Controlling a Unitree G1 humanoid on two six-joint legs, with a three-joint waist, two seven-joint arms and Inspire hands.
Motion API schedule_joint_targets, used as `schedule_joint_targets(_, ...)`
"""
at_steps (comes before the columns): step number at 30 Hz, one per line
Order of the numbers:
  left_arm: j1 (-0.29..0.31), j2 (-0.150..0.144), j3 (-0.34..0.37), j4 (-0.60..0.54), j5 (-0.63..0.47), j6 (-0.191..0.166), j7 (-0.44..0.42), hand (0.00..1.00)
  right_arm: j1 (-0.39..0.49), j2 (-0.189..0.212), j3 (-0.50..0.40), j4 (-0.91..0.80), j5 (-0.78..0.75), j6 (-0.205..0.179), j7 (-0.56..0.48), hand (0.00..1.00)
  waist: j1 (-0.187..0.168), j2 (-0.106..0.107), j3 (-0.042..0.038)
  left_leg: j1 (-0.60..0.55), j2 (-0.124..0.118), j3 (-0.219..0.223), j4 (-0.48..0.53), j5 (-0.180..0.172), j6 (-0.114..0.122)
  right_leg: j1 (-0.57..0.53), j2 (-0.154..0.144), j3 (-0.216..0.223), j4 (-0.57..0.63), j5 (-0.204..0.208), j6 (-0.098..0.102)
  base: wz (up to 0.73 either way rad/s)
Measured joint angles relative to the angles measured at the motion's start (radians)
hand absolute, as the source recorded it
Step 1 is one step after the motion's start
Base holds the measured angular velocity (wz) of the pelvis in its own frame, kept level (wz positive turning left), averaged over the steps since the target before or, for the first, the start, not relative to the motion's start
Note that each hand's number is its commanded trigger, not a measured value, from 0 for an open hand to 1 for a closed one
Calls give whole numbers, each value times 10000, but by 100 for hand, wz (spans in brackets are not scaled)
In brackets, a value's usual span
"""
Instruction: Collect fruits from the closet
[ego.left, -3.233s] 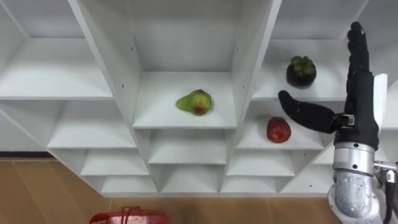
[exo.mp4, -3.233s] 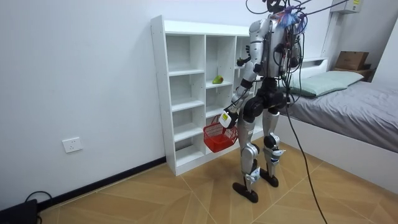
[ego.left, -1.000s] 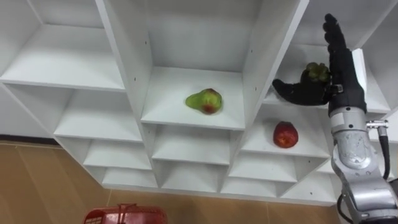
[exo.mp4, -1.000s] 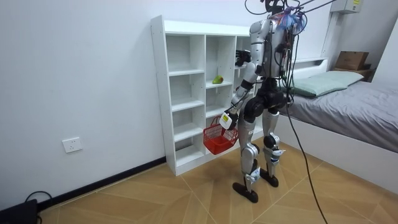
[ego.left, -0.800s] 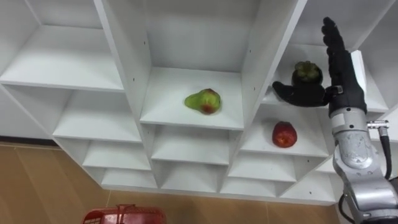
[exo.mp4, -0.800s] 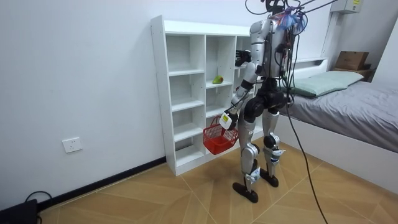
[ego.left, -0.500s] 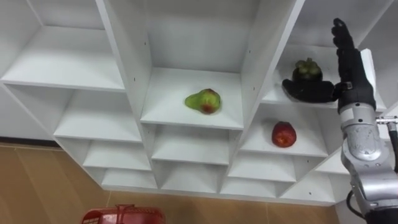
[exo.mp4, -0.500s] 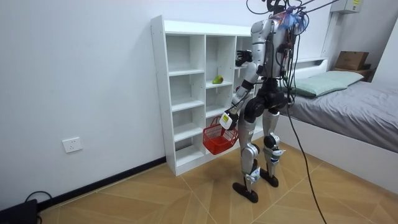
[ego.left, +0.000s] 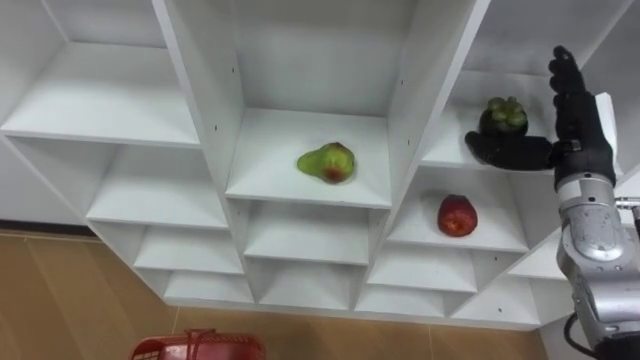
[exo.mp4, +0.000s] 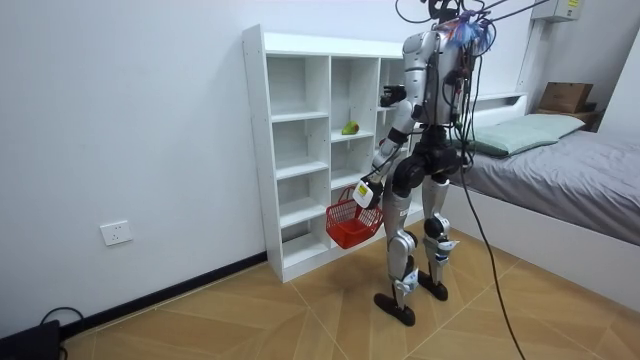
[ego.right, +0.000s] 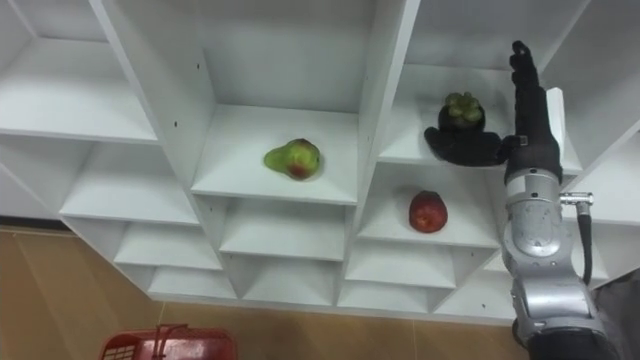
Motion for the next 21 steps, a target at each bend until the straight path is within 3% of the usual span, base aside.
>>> schedule_joint_targets(14,25,10,3,-52,-61,191,21,100,1,-2,-2,156,-20,133,417,0,-27,23,-27,-1,-4,-61,62,1,1,44,-20,-110,49,0,0,1)
schedule_joint_targets(21,11,62,1,-76,-65,210,34,100,-3,-16,50,152,-231,343,520,0,10,-76,-9,-1,-3,-85,146,2,4,42,-32,-120,143,-1,0,0)
